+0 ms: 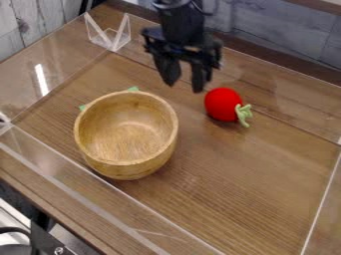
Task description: Move the red fruit to the left
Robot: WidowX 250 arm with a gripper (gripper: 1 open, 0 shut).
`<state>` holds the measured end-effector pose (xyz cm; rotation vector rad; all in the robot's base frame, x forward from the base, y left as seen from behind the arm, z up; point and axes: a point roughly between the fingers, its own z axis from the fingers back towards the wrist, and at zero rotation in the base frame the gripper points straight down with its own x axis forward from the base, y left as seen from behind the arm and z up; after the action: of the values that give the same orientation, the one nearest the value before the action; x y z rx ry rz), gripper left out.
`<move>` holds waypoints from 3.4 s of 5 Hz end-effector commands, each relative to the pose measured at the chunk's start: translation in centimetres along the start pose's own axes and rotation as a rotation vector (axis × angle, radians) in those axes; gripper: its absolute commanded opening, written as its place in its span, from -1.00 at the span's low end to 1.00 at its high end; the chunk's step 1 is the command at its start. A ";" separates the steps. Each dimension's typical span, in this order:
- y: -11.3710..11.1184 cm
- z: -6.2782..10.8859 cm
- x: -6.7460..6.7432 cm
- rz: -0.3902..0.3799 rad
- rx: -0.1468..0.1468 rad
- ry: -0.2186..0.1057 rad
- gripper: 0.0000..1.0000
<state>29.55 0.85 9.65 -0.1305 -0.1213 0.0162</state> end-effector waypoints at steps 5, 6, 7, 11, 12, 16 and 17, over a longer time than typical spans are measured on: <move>-1.6 -4.5 3.9 -0.054 0.065 -0.065 1.00; -0.9 -3.0 3.9 -0.091 0.048 -0.062 1.00; -1.6 -2.3 4.2 -0.088 0.054 -0.068 1.00; -2.8 -4.9 4.4 -0.113 0.066 -0.048 1.00; -2.9 -4.5 4.9 -0.163 0.062 -0.039 1.00; -3.3 -2.2 5.5 -0.070 0.065 -0.058 1.00; -3.7 -1.9 5.7 -0.096 0.067 -0.048 1.00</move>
<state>34.21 -2.63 5.91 -0.0578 -0.0750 -0.0598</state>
